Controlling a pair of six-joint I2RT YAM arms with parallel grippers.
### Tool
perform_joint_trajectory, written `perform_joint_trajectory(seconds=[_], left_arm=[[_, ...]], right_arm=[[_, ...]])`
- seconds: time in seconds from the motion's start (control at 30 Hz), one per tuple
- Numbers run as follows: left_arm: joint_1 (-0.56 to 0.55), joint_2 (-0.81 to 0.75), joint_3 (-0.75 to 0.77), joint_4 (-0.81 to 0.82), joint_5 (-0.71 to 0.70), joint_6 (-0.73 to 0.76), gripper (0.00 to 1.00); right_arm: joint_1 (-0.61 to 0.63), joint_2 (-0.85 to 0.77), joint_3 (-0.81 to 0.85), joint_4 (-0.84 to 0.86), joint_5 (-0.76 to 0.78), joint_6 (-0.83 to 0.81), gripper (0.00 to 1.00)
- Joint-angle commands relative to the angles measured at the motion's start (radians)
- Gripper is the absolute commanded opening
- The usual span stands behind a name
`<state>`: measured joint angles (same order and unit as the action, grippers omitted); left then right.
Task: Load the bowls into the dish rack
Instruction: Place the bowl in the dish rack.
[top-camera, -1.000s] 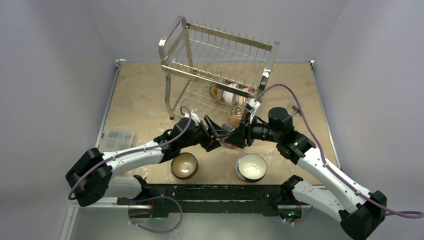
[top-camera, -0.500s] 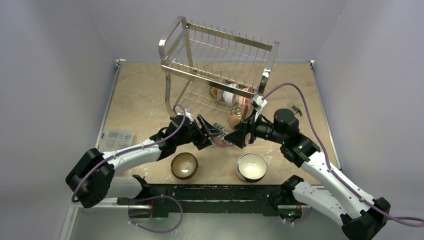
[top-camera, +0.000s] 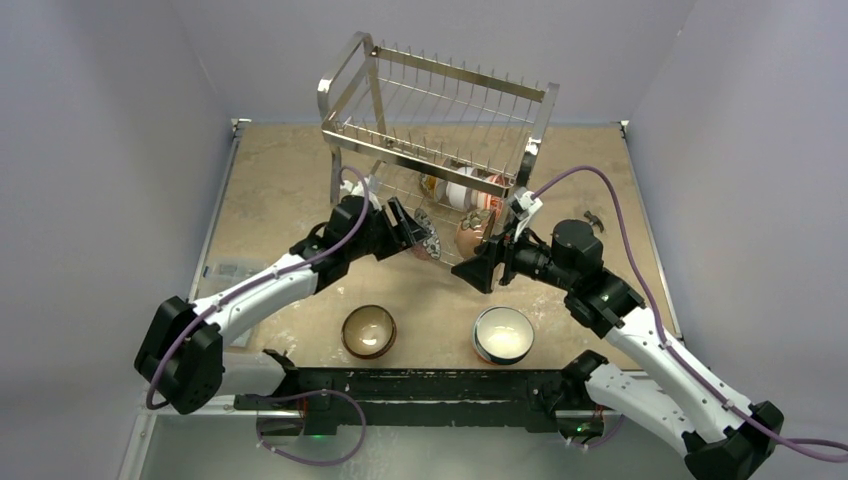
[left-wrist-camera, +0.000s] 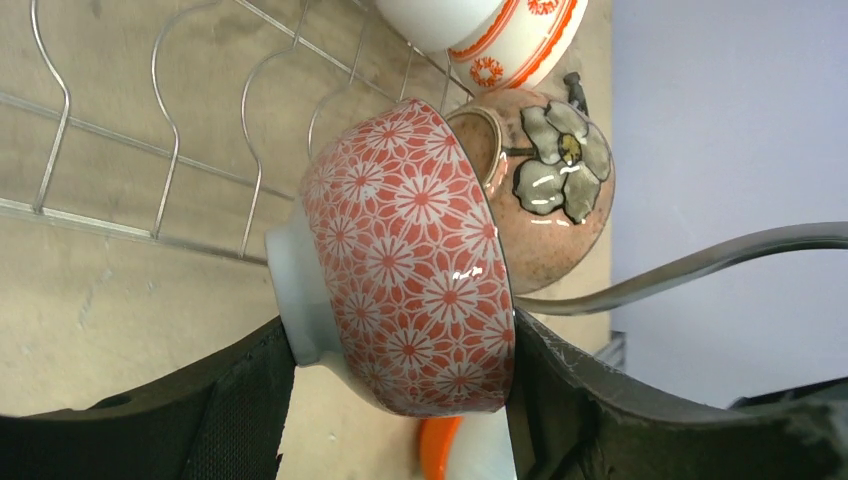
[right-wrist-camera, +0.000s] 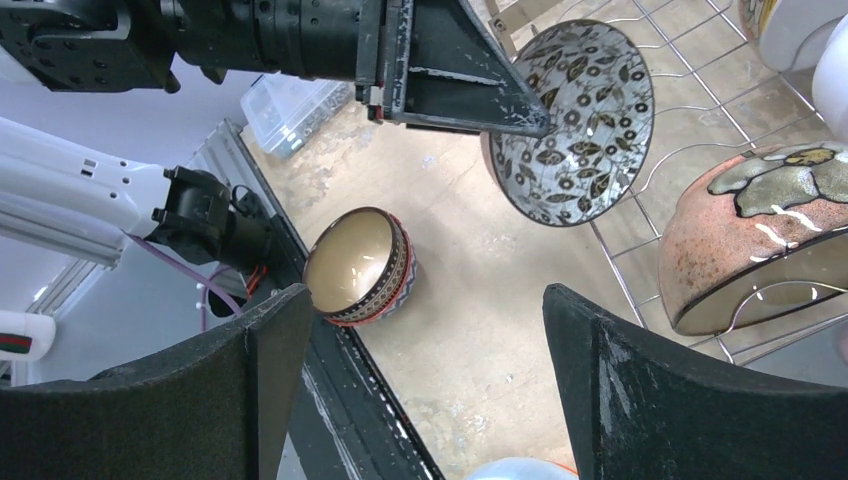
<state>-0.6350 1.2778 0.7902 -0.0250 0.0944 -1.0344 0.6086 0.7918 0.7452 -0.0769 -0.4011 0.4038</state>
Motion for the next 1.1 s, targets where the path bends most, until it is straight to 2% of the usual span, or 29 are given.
perform_joint_trajectory(seconds=[0.0,0.43,0.7,1.07], left_arm=[[0.004,0.040,0.087,0.087,-0.039,0.219,0.00],[0.004,0.123,0.132,0.267,-0.092,0.554,0.00],[0.002,0.159,0.123,0.377,-0.014,0.734,0.00],[-0.045,0.200,0.122,0.398,0.054,0.920,0.00]], right_arm=[[-0.001,-0.011,-0.001,0.009,0.028,0.008,0.87],[-0.001,-0.020,-0.005,-0.006,0.040,0.009,0.89],[-0.001,-0.017,-0.011,-0.007,0.041,0.010,0.91],[-0.001,-0.014,-0.017,-0.003,0.043,0.009,0.91]])
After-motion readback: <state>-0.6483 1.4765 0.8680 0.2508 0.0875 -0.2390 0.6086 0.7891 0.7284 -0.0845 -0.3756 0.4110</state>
